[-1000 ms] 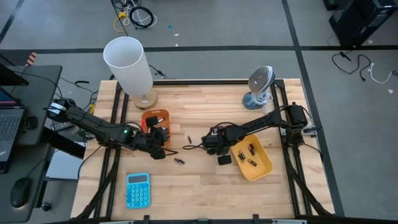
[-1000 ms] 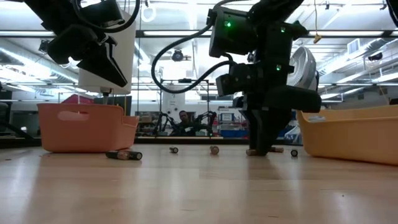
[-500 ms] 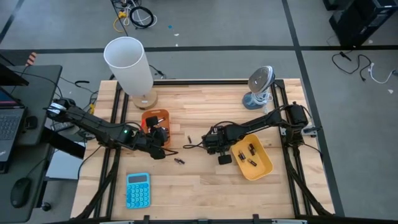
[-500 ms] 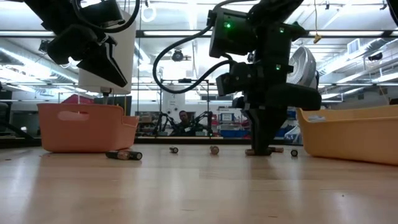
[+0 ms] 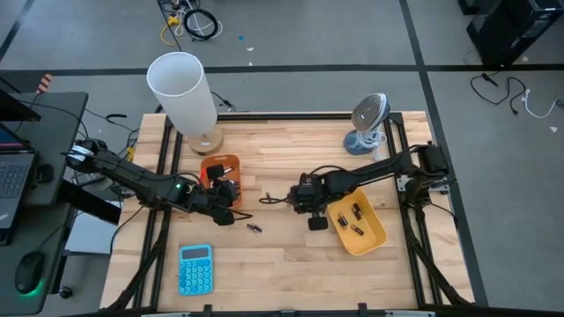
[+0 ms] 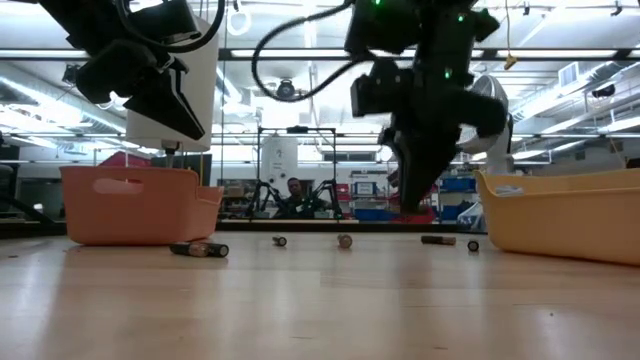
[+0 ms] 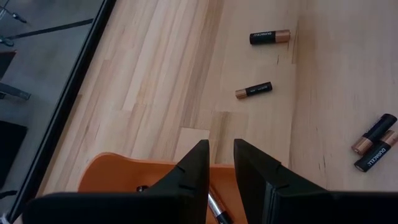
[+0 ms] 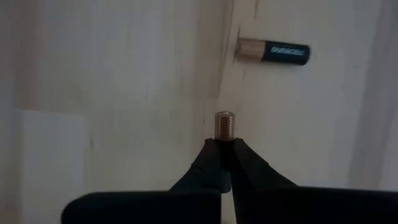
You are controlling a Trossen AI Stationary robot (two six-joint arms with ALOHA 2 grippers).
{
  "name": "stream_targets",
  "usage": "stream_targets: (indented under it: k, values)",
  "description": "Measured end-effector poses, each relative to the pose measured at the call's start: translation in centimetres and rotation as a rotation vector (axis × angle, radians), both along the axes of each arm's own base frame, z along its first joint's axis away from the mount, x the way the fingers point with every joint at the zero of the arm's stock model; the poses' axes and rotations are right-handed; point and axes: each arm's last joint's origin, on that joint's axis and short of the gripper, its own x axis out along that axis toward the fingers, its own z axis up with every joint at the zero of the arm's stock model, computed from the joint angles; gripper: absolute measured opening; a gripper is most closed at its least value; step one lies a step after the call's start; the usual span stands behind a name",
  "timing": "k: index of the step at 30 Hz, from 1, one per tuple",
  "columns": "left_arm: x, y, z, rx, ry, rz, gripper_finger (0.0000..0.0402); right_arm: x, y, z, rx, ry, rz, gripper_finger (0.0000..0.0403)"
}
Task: Sort batteries
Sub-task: Put the gold battery into the yellow bin
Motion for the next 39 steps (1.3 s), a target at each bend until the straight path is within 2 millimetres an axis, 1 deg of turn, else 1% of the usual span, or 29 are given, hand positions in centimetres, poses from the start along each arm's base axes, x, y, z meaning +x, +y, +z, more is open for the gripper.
stream_targets:
  k: [4,7,10,15,17,19,22,25,32,35,39]
  values:
    - [0.0,0.0,0.0,0.000,0.001,0.000,0.0076,-0.6,0.0,2.2,0.024,-0.065,-0.043,0.0004]
    - [0.0,0.0,0.0,0.000,0.000,-0.001,0.0076,-1.6,-0.1,3.9,0.053,-0.080,-0.104,0.0004]
    - [0.0,0.0,0.0,0.001,0.000,-0.001,0.0076,-3.0,0.0,5.6,0.076,-0.079,-0.169,0.0004]
    - [0.0,0.0,0.0,0.001,0.001,-0.001,0.0076,-5.7,1.0,8.2,0.112,-0.063,-0.253,0.0004]
    - [0.0,0.0,0.0,0.001,0.001,-0.001,0.0076,-6.8,1.3,8.9,0.123,-0.042,-0.310,0.0004]
    - [0.0,0.0,0.0,0.002,0.001,-0.001,0.0076,-7.8,1.6,9.2,0.102,-0.017,-0.369,0.0004]
    - [0.0,0.0,0.0,0.002,0.001,-0.002,0.0076,-9.0,2.0,8.4,0.082,0.021,-0.431,0.0004]
    - [0.0,0.0,0.0,0.004,0.003,-0.004,0.0076,-10.1,2.4,6.8,0.070,0.068,-0.459,0.0004]
    - [0.0,0.0,0.0,0.005,0.003,-0.005,0.0076,-12.7,3.2,2.8,0.004,0.179,-0.383,0.0004]
    - [0.0,0.0,0.0,0.005,0.003,-0.005,0.0076,-12.9,3.3,1.5,-0.009,0.166,-0.328,0.0004]
    - [0.0,0.0,0.0,0.008,0.001,-0.002,0.0076,-12.4,3.4,0.4,-0.020,0.107,-0.248,0.0004]
